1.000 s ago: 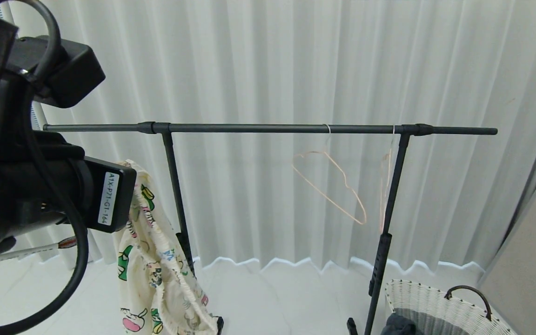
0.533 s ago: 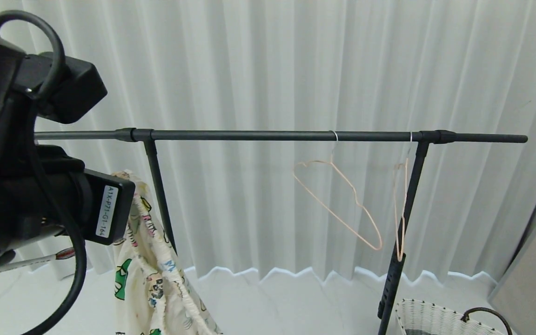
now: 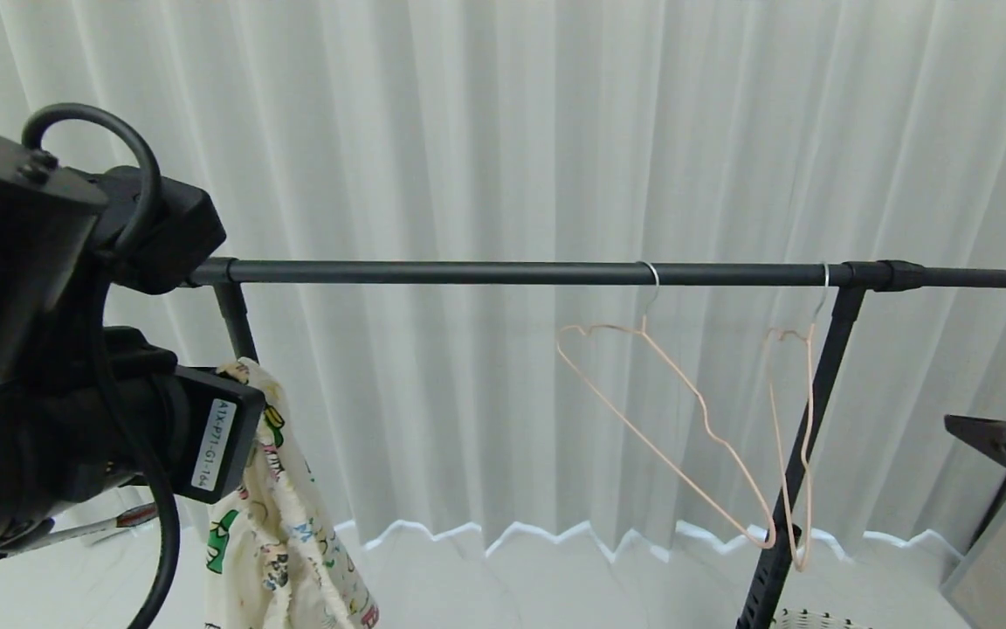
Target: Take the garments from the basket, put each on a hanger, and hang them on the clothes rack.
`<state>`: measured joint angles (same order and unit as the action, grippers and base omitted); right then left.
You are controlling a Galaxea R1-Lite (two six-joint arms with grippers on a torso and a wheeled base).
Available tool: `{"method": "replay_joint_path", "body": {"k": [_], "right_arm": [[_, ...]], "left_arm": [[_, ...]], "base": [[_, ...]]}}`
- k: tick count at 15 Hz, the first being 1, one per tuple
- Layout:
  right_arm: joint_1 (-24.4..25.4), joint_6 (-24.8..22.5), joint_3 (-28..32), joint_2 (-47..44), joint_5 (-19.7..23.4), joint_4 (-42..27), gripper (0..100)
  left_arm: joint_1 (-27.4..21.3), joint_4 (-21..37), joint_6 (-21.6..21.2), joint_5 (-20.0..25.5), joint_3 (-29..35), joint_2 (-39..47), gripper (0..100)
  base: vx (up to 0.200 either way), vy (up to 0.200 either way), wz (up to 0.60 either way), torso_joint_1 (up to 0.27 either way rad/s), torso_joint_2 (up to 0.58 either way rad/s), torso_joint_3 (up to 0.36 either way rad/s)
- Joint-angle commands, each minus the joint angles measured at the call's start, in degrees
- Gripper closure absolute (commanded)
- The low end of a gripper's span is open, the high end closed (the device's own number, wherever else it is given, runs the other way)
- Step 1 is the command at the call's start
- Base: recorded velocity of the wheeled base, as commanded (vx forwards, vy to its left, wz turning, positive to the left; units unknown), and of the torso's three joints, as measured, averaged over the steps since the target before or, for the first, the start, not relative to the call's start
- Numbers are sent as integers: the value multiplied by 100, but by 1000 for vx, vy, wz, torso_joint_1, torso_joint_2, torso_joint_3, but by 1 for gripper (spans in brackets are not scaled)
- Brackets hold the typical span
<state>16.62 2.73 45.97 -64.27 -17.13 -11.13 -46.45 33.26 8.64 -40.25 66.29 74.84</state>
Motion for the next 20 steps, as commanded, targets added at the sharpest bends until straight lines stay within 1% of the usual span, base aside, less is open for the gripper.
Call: {"method": "replay_joint_path", "body": {"k": [1, 2, 4, 6, 7, 8, 10, 14, 17, 20], "right_arm": [[193, 202, -18, -516, -1, 164, 0], [290, 369, -27, -683, -19, 269, 0], [553, 949, -44, -1211, -115, 586, 0], [668, 1379, -27, -1773, -537, 814, 0], [755, 1704, -9, -2257, -871, 1087, 0], [852, 1907, 0, -2485, -942, 1245, 0], [1010, 2065, 44, -2714, -950, 1324, 0], [1037, 2434, 290, -3171, -977, 1315, 0], [1089, 2548, 378, -3522, -1179, 1324, 0], [1089, 2803, 492, -3681, -1205, 1289, 0]], "left_arm": [[4, -65, 6, 0, -213, -39, 100], [4, -65, 6, 9, -266, -57, 100], [4, -74, 6, 9, -398, -101, 100], [4, -74, 15, 9, -459, -189, 100], [4, -74, 15, 9, -494, -233, 100], [4, -74, 6, 9, -512, -277, 100], [4, -74, 6, 9, -512, -286, 100], [4, -74, 15, 9, -530, -277, 100], [4, -74, 15, 9, -547, -294, 100], [4, -74, 15, 9, -547, -294, 100]], "base": [[0, 0, 0, 0, 0, 0], [0, 0, 0, 0, 0, 0], [0, 0, 0, 0, 0, 0], [0, 0, 0, 0, 0, 0], [0, 0, 0, 0, 0, 0], [0, 0, 0, 0, 0, 0], [0, 0, 0, 0, 0, 0], [0, 0, 0, 0, 0, 0], [0, 0, 0, 0, 0, 0], [0, 0, 0, 0, 0, 0]]}}
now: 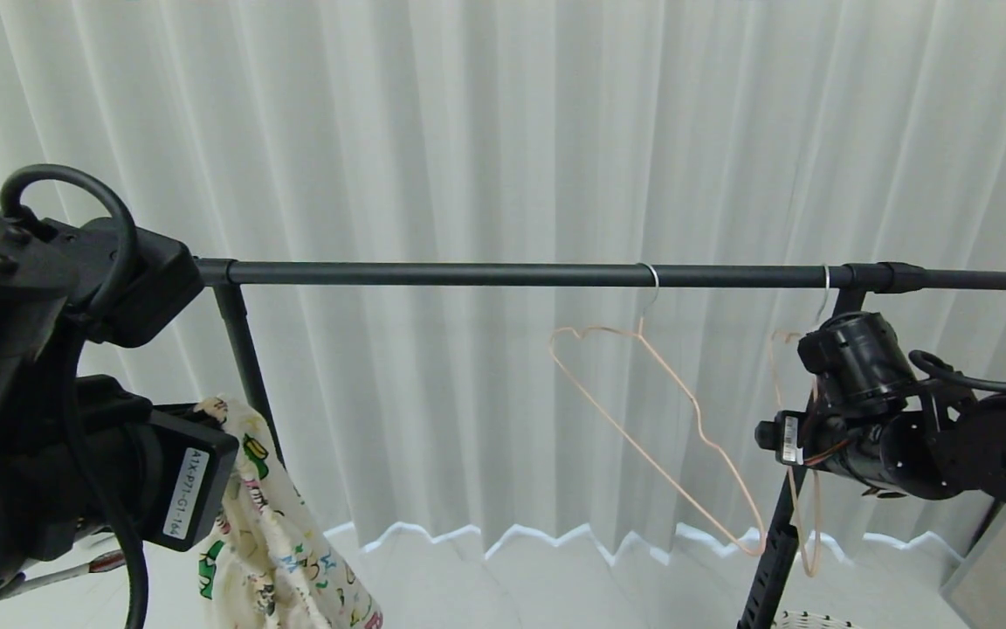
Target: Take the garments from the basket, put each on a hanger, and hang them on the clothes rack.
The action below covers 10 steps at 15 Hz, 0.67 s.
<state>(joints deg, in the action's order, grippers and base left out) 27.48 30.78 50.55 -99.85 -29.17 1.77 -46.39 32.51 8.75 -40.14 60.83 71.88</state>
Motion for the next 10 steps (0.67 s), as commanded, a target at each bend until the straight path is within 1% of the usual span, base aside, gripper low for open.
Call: {"method": "replay_joint_path", "body": {"k": [1, 5, 6, 10], "right_arm": [[3, 51, 33, -148, -1, -1, 0], [12, 112, 42, -219, -1, -10, 0], [12, 112, 51, -228, -1, -10, 100], [38, 112, 51, -175, -1, -133, 100]], "left_arm": [[-2, 1, 4, -2, -1, 2, 100], [-2, 1, 4, -2, 8, 2, 100], [7, 1, 4, -2, 8, 2, 100], [7, 1, 4, -2, 8, 2, 100]], "base": [[0, 0, 0, 0, 0, 0], [0, 0, 0, 0, 0, 0], [0, 0, 0, 0, 0, 0], [0, 0, 0, 0, 0, 0]]}}
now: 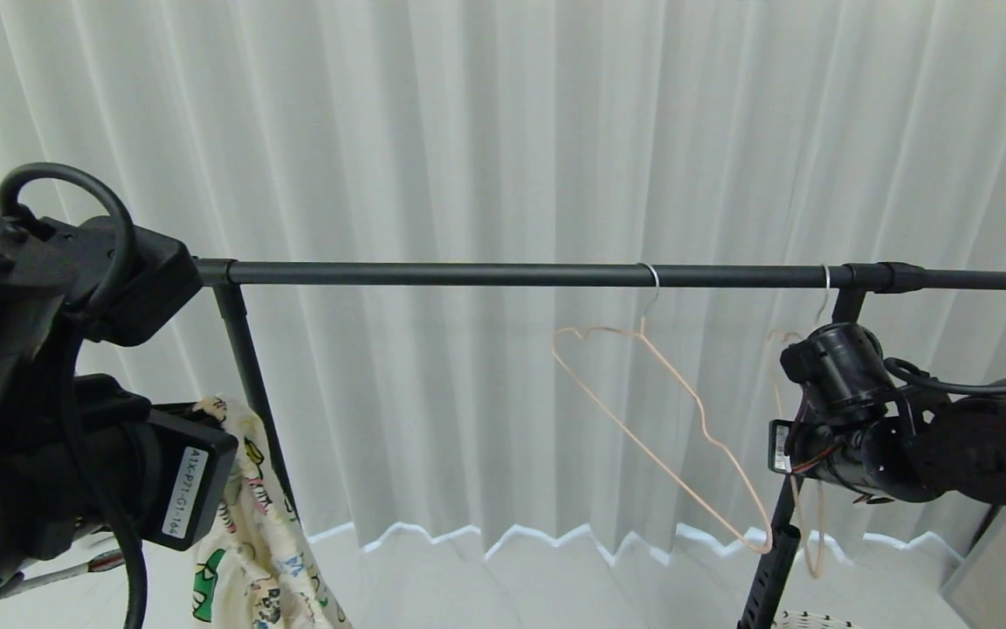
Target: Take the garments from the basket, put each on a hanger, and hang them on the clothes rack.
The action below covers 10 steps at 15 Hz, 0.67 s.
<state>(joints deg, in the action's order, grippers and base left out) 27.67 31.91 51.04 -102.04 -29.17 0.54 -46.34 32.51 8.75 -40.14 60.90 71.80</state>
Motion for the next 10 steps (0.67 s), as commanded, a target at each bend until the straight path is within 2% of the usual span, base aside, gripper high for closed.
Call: {"method": "replay_joint_path", "body": {"k": [1, 4, 6, 8, 10], "right_arm": [[28, -1, 2, 79, -1, -18, 100], [107, -45, -15, 175, -10, -62, 100], [177, -247, -15, 281, -71, -265, 100], [203, -783, -24, 439, -247, -265, 100], [195, -1293, -15, 597, -247, -133, 100]], "left_arm": [[2, 1, 4, -2, 0, 9, 100], [-7, -26, 4, -2, 0, 9, 100], [2, -184, -5, -2, -17, 18, 100], [-7, -193, -14, -2, -17, 18, 100], [2, -201, -14, -2, -8, 9, 100]], "base": [[0, 0, 0, 0, 0, 0], [0, 0, 0, 0, 0, 0], [0, 0, 0, 0, 0, 0], [0, 0, 0, 0, 0, 0], [0, 0, 0, 0, 0, 0]]}}
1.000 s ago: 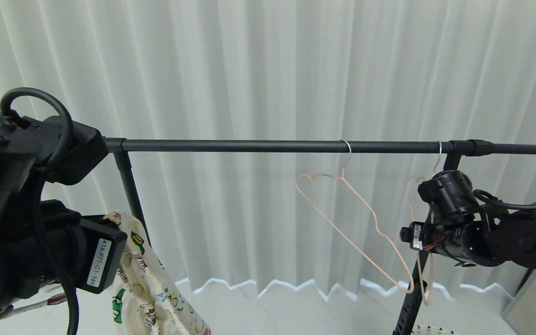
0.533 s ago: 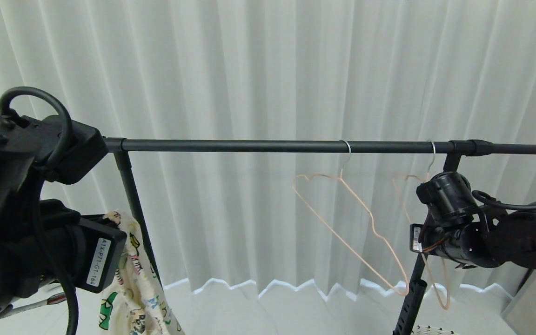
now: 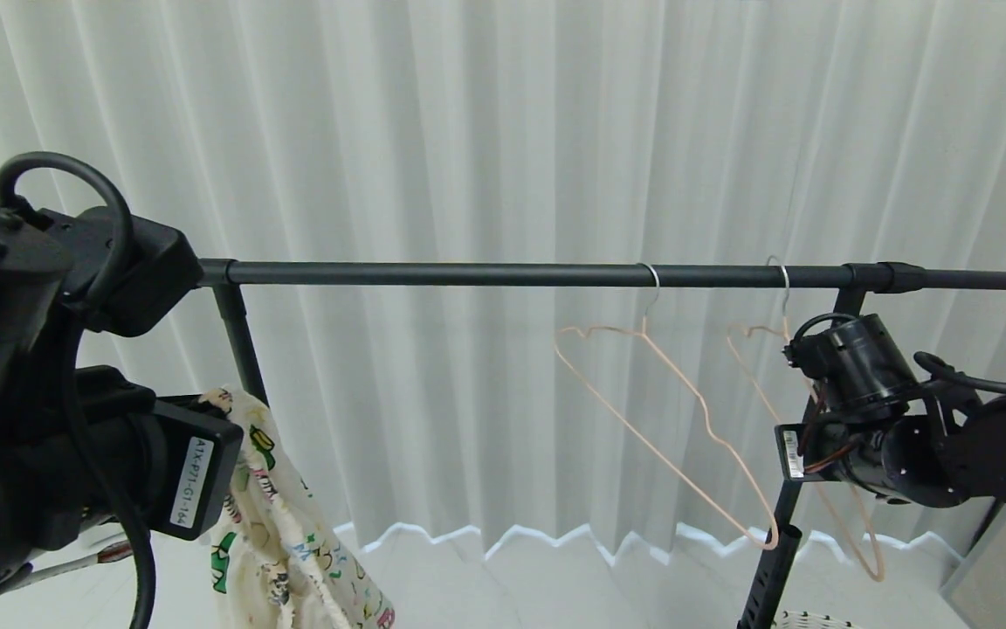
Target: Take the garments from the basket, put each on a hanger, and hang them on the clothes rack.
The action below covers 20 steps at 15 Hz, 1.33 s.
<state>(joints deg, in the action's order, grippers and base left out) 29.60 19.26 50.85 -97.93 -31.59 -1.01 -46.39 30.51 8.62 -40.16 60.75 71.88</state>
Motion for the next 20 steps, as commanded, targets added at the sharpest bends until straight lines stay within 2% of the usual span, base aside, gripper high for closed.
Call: {"method": "replay_joint_path", "body": {"k": [1, 7, 13, 16, 17, 20], "right_arm": [[11, -177, -5, 239, -5, 119, 100], [11, -335, -93, 881, -5, 180, 100], [274, -414, -1191, 2287, 56, 31, 100], [389, -414, -1279, 2726, 65, -435, 100], [468, -414, -1270, 2893, 65, -787, 100], [758, -414, -1261, 3043, 65, -883, 100]], "left_arm": [[7, -10, -1, -10, 7, 2, 100], [7, -10, -1, -10, -28, -156, 100], [-2, -10, -9, -36, -28, -156, 100], [-2, -10, -9, -63, -28, -156, 100], [-2, -10, -18, -54, -19, -148, 100], [-20, -10, -27, -54, 7, -86, 100]], "base": [[0, 0, 0, 0, 0, 0], [0, 0, 0, 0, 0, 0], [0, 0, 0, 0, 0, 0], [-200, 0, 0, 9, 2, 1], [-200, 0, 0, 12, 7, -2], [-200, 0, 0, -6, -2, 4]]}}
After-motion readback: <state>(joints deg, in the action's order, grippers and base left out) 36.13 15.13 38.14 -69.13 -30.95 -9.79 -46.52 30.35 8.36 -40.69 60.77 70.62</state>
